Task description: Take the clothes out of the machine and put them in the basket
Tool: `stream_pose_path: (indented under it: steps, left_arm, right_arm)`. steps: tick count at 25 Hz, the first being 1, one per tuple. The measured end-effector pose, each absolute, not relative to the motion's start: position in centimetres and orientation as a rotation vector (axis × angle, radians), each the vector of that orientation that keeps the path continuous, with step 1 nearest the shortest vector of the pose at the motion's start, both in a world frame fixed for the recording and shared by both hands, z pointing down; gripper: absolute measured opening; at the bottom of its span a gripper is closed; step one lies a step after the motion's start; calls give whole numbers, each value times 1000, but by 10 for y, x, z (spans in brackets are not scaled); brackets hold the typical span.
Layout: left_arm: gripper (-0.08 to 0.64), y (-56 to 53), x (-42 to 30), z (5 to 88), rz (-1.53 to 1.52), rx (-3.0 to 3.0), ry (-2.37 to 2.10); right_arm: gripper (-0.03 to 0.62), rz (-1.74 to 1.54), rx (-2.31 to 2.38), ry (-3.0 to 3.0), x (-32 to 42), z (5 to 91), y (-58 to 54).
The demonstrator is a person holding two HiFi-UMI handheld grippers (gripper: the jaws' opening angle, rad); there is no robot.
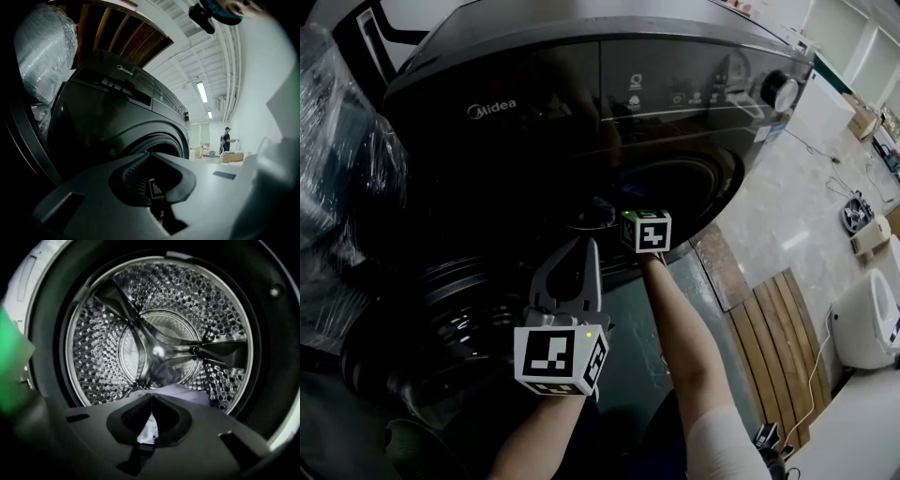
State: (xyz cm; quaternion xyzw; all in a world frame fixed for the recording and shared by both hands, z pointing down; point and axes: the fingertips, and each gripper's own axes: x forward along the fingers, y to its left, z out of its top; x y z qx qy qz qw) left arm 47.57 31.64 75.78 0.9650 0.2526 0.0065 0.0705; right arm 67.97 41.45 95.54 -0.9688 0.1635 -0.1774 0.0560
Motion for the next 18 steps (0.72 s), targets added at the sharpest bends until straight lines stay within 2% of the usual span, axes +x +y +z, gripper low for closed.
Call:
stream_pose_path:
  steps: [18]
  left_arm:
    - [23, 330, 454, 754, 20, 2884, 788]
  right_arm:
    - [14, -409, -2936, 522, 611, 919, 453]
